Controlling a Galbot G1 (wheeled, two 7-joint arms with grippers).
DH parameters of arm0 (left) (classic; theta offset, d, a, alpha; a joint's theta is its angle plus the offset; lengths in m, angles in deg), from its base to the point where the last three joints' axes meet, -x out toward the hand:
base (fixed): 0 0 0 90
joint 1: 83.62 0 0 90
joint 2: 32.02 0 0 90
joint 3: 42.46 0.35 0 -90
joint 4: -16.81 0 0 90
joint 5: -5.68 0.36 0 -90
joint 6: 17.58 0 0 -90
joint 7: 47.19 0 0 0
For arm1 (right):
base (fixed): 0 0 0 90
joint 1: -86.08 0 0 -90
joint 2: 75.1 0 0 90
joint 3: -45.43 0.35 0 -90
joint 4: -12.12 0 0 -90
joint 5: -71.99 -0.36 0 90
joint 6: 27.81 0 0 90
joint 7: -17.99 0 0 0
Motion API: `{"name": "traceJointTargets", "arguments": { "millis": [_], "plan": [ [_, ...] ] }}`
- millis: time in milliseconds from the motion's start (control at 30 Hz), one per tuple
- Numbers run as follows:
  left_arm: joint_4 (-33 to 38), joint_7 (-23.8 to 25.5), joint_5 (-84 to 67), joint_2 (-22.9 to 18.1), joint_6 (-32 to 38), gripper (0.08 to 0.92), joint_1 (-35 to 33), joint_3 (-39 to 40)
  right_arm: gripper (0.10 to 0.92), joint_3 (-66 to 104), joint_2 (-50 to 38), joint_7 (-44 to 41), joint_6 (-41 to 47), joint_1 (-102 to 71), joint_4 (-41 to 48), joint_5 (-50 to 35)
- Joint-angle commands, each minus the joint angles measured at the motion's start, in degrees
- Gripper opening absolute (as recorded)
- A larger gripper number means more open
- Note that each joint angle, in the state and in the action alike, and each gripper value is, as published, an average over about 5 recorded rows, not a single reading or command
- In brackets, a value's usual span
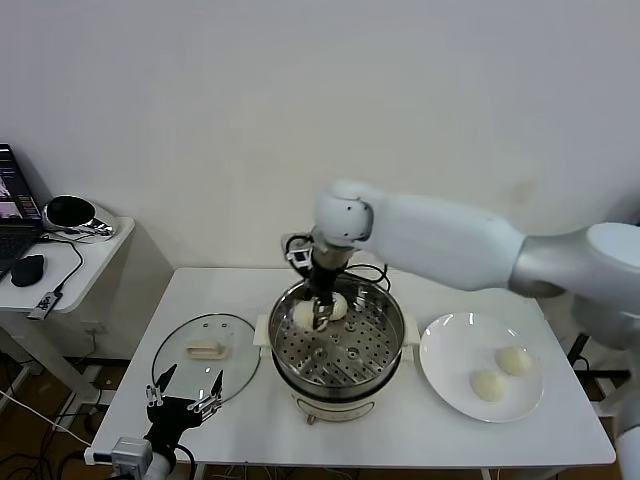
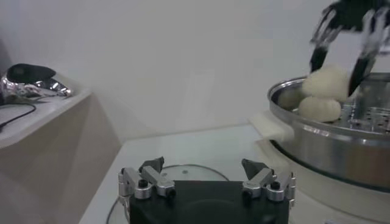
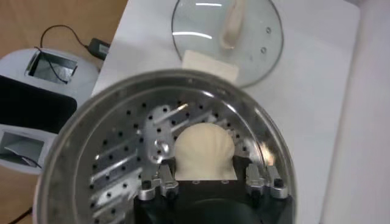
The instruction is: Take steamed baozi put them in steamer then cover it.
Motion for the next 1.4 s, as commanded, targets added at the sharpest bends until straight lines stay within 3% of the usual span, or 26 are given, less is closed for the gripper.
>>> {"name": "traceJointTargets", "arguments": {
  "millis": [33,333,600,767,1100,1400],
  "plan": [
    [0.26,-0.02,-0.41,-0.07,-0.11,0.823,0.03,-0.05,0.585,0.7,4.55,0.74,0.46,-3.95,4.0,2.66],
    [-0.07,0.12,-0.58,0.02,-0.3,0.823,0.31,0.23,0.606,0.79,4.45,0.74,0.27,-4.75,4.13,3.95],
    [-0.2,0.27,-0.43,-0.1,-0.51,0.823,0.5,0.51,0.799,3.0,-0.05,0.54,-0.02,-2.77,0.35,3.15],
    [-0.53,0.44,-0.26,-0.25,-0.66,0.823,0.84,0.85,0.821,4.32,-9.55,-0.76,-2.05,1.63,-6.72,3.0],
    [-1.28,0.78,-0.23,0.03,-1.23,0.823,1.18,1.14,0.823,6.33,-37.42,-8.5,-11.52,9.28,-18.34,4.63],
    [-1.6,0.65,0.13,0.3,-1.21,0.823,0.05,1.35,0.823,17.55,-53.5,-10.79,-17.25,-9.35,-23.1,15.56]
  ]
}}
